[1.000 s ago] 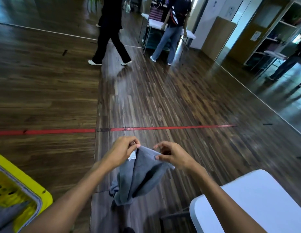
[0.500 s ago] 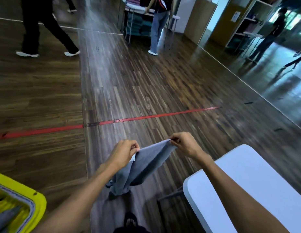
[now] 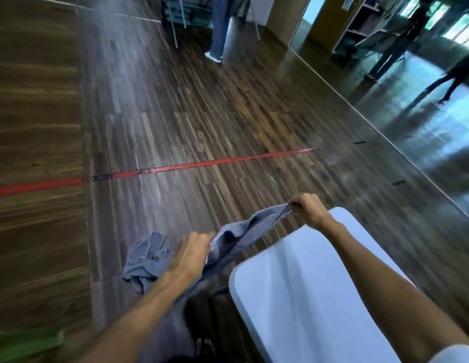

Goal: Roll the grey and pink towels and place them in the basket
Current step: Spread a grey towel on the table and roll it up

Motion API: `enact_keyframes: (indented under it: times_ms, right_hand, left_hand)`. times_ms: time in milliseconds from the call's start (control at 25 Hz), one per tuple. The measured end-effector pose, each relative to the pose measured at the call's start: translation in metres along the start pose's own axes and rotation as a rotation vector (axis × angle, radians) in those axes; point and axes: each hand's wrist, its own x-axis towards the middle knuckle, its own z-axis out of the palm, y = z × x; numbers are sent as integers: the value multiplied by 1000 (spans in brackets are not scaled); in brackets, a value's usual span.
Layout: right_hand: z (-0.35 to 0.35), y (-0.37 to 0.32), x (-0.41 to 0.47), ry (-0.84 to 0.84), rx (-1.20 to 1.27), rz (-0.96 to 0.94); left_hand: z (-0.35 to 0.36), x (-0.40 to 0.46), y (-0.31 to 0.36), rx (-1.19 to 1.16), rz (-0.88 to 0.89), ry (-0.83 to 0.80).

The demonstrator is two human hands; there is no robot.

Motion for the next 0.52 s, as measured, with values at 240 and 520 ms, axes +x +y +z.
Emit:
enact_keyframes:
  times_ms: [240, 520]
  right_hand:
    - [-6, 166, 49, 84, 57, 98]
    - [-7, 309, 72, 223, 71, 180]
  left_hand:
    - [72, 26, 43, -98, -256, 161]
    - [120, 15, 69, -99, -255, 294]
